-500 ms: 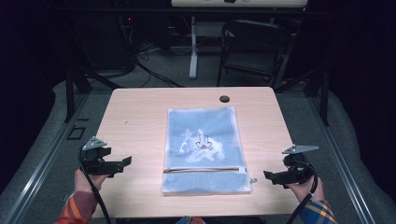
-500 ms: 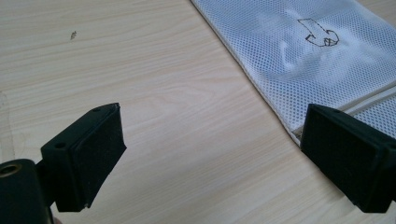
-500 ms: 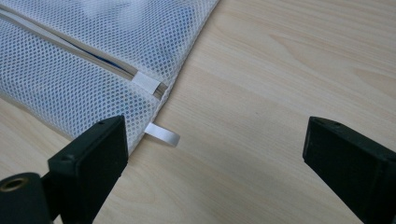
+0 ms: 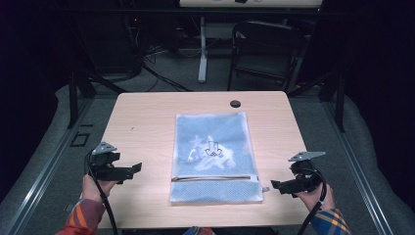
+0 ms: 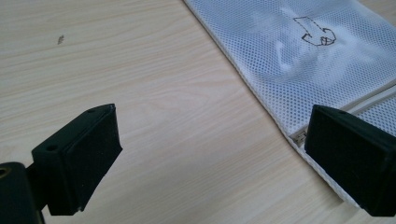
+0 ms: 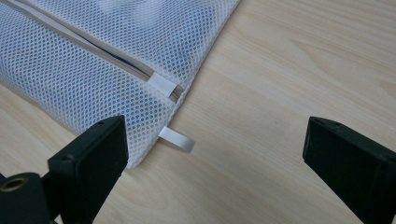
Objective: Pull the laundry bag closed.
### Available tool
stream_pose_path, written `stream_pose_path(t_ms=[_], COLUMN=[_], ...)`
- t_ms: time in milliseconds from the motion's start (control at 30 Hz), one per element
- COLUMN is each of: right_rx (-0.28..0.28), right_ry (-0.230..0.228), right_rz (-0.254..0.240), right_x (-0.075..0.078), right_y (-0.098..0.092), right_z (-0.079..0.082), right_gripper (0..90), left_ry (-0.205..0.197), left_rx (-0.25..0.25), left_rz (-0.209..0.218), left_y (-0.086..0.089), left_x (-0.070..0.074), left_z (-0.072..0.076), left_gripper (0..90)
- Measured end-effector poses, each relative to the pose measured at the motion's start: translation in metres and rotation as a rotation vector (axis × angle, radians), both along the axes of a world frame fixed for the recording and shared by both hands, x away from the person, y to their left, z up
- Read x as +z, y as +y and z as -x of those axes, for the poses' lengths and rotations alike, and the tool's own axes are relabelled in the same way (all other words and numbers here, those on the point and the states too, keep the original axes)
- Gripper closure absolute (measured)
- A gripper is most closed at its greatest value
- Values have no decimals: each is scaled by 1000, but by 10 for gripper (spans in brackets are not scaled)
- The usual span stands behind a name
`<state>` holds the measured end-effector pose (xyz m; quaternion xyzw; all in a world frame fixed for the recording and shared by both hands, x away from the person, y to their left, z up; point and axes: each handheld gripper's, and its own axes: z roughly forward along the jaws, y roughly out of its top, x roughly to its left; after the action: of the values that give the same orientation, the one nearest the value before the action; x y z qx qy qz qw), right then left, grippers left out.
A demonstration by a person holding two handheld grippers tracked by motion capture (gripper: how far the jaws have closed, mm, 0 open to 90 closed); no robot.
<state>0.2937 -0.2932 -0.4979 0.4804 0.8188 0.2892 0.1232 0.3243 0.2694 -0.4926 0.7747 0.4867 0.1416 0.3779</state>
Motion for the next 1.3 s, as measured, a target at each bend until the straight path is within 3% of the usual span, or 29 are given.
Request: stream_pose_path(t_ms=[167, 400, 633, 900, 1033, 1300], right_rx=[13, 29, 67, 121, 160, 226], right_ry=[-12, -19, -19, -18, -7, -2], right_rz=[-3, -4, 3, 10, 18, 35], right_x=[4, 6, 7, 6, 4, 1], right_y=[2, 10, 22, 41, 54, 78], right_z=[0, -4, -8, -13, -17, -22], right_gripper=[64, 67, 71, 72, 73, 76], left_ry=[-6, -5, -8, -5, -3, -4], left_rx=[-39, -72, -80, -122, -120, -146], left_rz=[-18, -10, -15, -25, -17, -44], left_y=[-14, -20, -29, -40, -46, -57], left_x=[-1, -3, -4, -7, -9, -13], left_z=[-4, -13, -23, -36, -44, -54], left_gripper=[28, 22, 24, 35, 45, 63])
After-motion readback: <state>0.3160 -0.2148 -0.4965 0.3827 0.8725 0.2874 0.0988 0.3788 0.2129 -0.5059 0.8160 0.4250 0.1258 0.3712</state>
